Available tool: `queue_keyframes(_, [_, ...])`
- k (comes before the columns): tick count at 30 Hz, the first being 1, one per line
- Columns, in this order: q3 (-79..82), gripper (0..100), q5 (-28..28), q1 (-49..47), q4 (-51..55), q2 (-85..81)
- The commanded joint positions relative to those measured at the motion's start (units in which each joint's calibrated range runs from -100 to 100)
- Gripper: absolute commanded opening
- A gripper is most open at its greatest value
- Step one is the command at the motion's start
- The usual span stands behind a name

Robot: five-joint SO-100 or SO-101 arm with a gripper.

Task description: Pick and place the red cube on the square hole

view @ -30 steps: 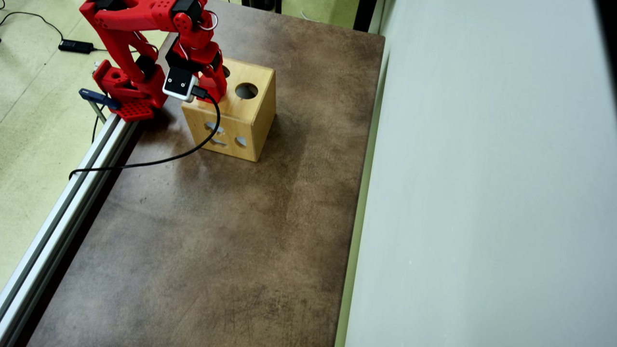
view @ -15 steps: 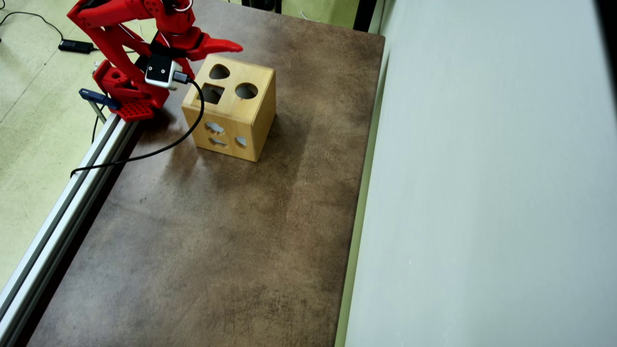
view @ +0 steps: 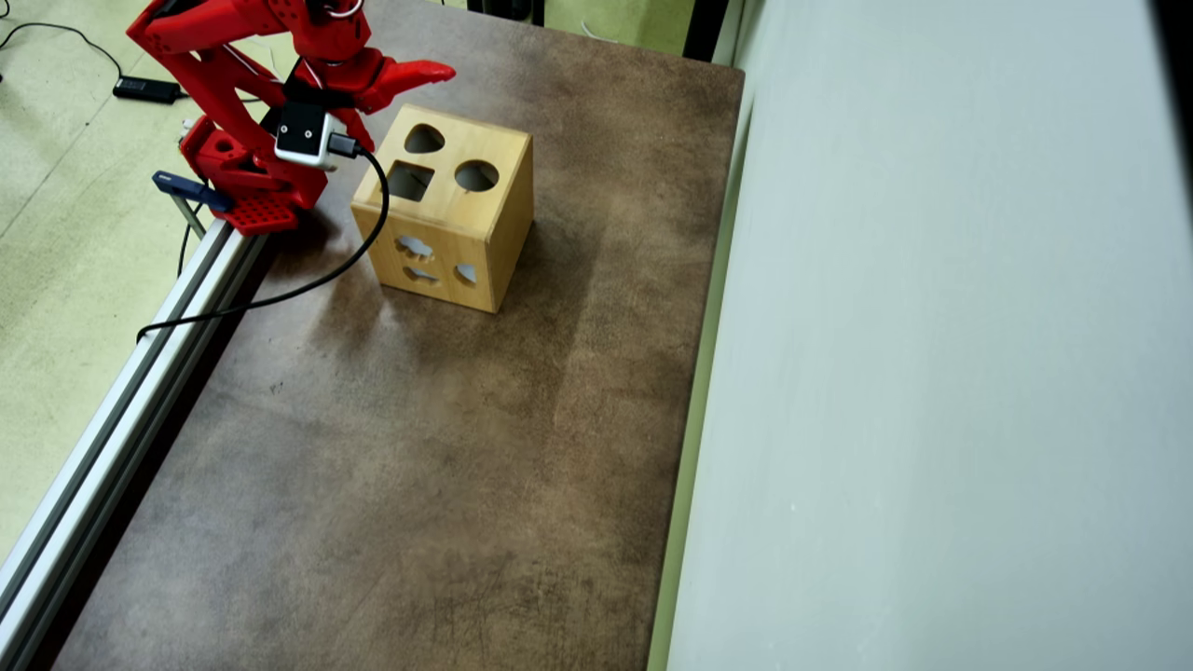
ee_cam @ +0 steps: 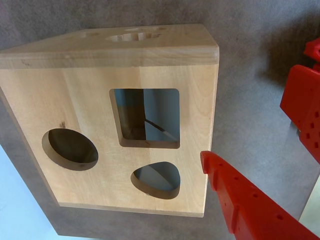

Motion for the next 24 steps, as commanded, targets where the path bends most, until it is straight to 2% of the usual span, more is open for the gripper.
queue_keyframes(1, [-0.77, 96, -0.20, -0.13, 0.49, -1.48])
queue_keyframes(5, [-0.77, 96, -0.15, 0.24, 0.49, -3.77])
queue_keyframes(12, [0.21, 96, -0.20, -0.36, 0.33, -23.64])
queue_keyframes(24, [0.39, 96, -0.20, -0.36, 0.25, -25.60])
